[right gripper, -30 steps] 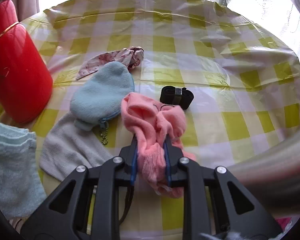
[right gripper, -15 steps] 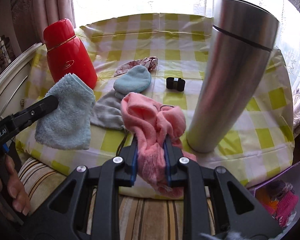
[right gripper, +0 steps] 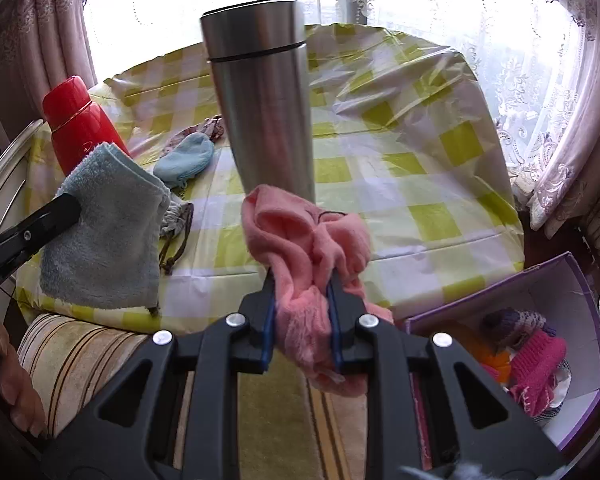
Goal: Organize soft objects
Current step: 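Carry blue sock and pink cloth into the box and open both tools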
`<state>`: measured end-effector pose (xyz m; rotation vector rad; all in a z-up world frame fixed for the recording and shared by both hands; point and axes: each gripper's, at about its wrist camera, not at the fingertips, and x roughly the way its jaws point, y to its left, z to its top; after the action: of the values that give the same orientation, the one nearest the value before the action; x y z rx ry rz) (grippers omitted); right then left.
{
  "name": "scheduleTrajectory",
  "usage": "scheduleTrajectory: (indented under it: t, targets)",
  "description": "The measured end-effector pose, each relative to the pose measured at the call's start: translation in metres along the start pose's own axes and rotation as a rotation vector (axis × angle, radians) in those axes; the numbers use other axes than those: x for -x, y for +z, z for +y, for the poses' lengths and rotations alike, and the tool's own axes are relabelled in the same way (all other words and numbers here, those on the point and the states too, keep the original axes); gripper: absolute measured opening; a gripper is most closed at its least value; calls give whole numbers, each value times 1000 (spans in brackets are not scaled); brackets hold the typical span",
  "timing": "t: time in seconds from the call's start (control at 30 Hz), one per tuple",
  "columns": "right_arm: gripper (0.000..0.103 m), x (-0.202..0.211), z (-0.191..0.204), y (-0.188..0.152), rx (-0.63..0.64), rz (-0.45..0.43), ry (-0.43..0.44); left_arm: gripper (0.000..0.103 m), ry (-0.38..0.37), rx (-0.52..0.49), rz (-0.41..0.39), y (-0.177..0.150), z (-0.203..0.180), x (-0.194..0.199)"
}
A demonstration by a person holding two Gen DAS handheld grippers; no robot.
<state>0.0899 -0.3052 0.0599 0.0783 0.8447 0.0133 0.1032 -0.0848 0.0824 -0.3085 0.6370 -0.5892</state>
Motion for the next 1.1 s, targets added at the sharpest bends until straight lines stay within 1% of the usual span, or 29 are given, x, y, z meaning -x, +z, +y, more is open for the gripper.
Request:
scheduleTrajectory:
  t: [0.17, 0.63, 0.77, 1.0, 1.1]
  targets:
    - [25, 12, -32, -6, -44, -8, -37, 13, -48, -45, 27, -4, -30, -10]
    - [25, 48, -118, -22, -169, -32, -131, 13, -181, -126, 91, -17, -104, -35]
    - [25, 63, -147, -28, -208, -40, -178, 13, -231, -151, 118, -23, -129, -43]
    - [25, 98, -212, -42, -308, -66, -292, 13, -316, -199, 178, -37, -172, -57]
    - [26, 110, -233, -48, -337, -72, -323, 13, -348, -215, 201, -43, -188, -63]
